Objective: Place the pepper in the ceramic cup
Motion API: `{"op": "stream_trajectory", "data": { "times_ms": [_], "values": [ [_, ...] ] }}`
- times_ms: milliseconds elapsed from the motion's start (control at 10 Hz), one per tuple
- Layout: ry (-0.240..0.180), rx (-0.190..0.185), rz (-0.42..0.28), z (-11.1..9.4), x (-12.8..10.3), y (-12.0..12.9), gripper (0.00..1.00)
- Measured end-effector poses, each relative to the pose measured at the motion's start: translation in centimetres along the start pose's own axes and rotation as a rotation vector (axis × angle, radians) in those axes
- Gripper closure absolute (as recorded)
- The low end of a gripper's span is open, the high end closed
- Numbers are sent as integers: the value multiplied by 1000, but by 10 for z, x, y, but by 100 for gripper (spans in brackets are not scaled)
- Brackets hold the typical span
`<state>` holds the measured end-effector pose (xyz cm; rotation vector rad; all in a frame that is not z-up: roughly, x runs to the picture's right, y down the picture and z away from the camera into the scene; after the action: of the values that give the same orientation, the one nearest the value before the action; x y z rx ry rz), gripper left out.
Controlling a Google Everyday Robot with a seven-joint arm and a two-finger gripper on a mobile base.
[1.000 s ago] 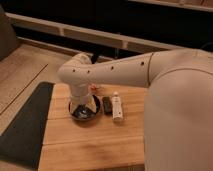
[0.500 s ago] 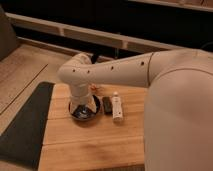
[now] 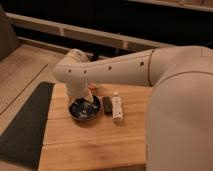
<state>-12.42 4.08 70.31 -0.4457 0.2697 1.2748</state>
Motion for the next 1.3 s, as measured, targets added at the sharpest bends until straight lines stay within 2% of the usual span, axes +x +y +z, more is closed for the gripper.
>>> {"op": "stream_trajectory", "data": {
  "times_ms": [100,300,600,800,900,1100,1300],
  "values": [
    [-51,-4,-64,-9,-14,-1,35],
    [-161,-20,-247,-35,-44,-12,35],
    [-237,-22,-381,-54,-63,-19,35],
    [-247,-15,-400,-56,-65,-20,35],
    [-239,6,-384,-51,-64,-29,35],
    [-212,40,-363,-34,-64,-56,35],
    [-189,38,-394,-1,-77,-85,35]
  ]
}}
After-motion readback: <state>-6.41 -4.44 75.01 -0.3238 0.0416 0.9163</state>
